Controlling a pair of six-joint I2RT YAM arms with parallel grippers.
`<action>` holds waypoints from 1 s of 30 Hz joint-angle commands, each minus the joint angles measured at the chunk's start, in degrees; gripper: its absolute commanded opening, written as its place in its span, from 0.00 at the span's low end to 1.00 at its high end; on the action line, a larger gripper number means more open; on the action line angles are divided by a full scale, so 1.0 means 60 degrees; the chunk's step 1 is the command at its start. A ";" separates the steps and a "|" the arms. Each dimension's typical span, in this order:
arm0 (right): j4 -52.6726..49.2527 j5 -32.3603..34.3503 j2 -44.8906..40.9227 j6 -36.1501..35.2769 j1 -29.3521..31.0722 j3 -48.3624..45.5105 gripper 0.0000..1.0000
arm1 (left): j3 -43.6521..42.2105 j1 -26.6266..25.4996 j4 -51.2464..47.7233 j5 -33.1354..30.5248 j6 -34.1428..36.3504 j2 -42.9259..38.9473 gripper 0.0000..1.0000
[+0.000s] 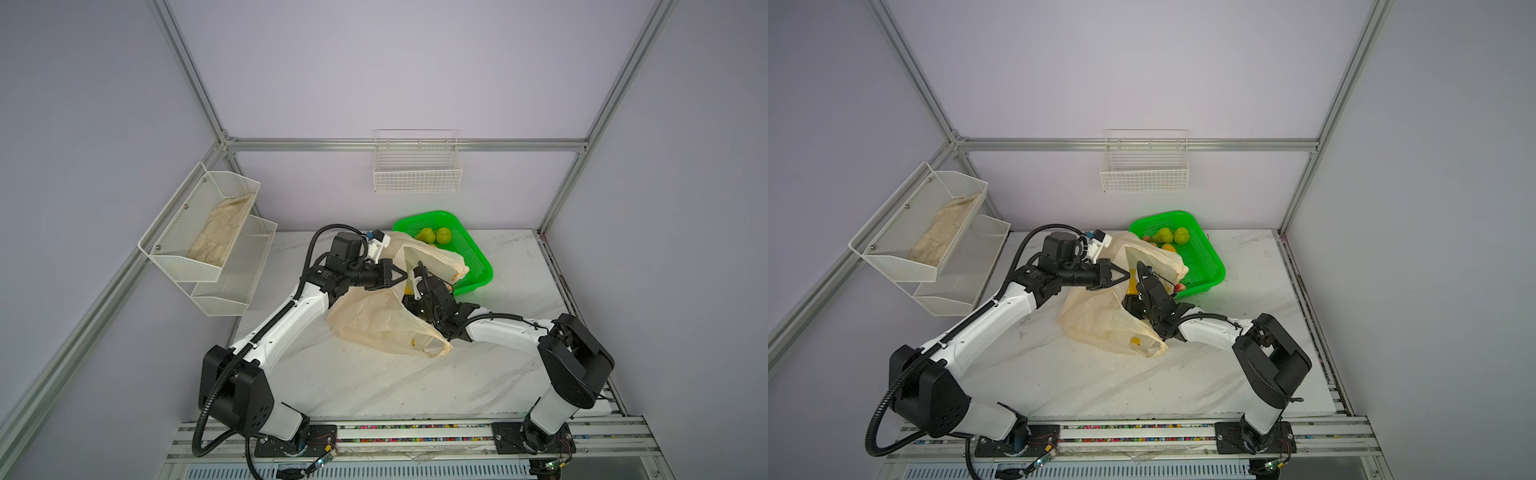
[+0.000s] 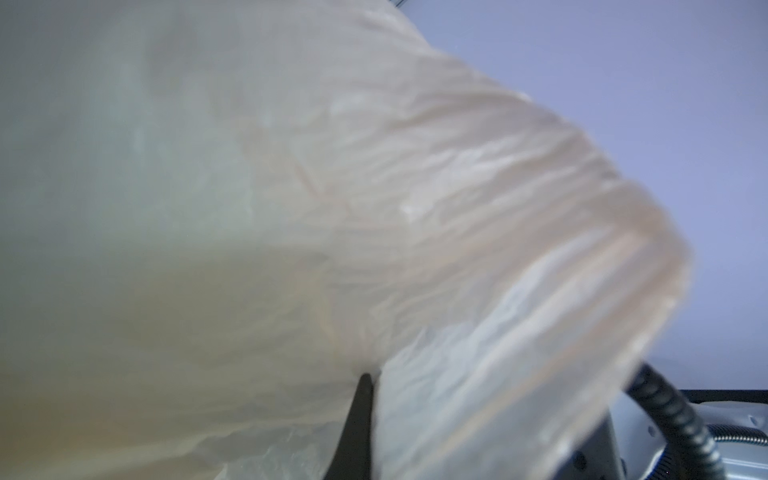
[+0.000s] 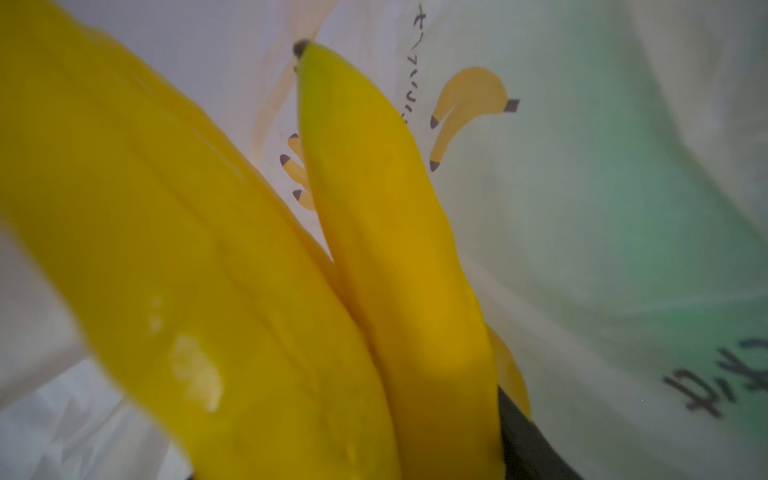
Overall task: Place the fake fruits into the plastic bag and tie a complex knot
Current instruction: 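Push the bananas into the bag with the right gripper while the left holds it, then open the right gripper to release the bananas inside the bag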
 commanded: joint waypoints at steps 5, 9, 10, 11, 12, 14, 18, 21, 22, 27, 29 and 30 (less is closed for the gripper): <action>0.0831 -0.0573 0.1285 0.0422 0.0190 0.0240 0.58 | -0.0856 0.0215 0.0378 0.0211 -0.0479 -0.0175 0.00; 0.0426 -0.0702 0.1685 0.0122 0.0208 0.0411 0.63 | -0.1408 0.0533 0.0188 -0.0180 -0.0475 -0.0486 0.00; 0.0355 -0.0745 0.1734 0.0040 0.0212 0.0445 0.65 | -0.1529 0.0622 0.0159 -0.0265 -0.0457 -0.0517 0.00; 0.0151 -0.0816 0.1782 -0.0087 0.0221 0.0564 0.67 | -0.1650 0.0719 0.0144 -0.0377 -0.0432 -0.0515 0.00; -0.0071 -0.0828 0.1787 -0.0230 0.0224 0.0697 0.69 | -0.1747 0.0803 0.0114 -0.0484 -0.0382 -0.0890 0.00; -0.0446 -0.0827 0.1715 -0.0517 0.0228 0.0902 0.73 | -0.1840 0.0928 -0.0023 -0.0654 -0.0242 -0.0973 0.00; -0.1197 -0.0513 0.1253 -0.1116 0.0222 0.1181 0.87 | -0.1865 0.1153 -0.0280 -0.0842 -0.0030 -0.1001 0.00; -0.1999 -0.0118 0.0828 -0.1587 0.0221 0.1364 0.90 | -0.1889 0.1314 -0.0374 -0.0997 0.0084 -0.0993 0.00; -0.2314 0.0104 0.0678 -0.1590 0.0220 0.1426 0.91 | -0.1898 0.1358 -0.0409 -0.1040 0.0140 -0.0982 0.00; -0.3814 0.0622 -0.0068 -0.2465 0.0218 0.1737 0.89 | -0.1841 0.1497 -0.0747 -0.1669 0.0495 -0.1004 0.00; -0.4222 0.0430 -0.0426 -0.2903 0.0219 0.1767 0.88 | -0.1889 0.1521 -0.0777 -0.1914 0.0643 -0.0994 0.00; -0.4428 0.0544 -0.0599 -0.3174 0.0219 0.1762 0.87 | -0.1889 0.1527 -0.0811 -0.2036 0.0718 -0.0954 0.00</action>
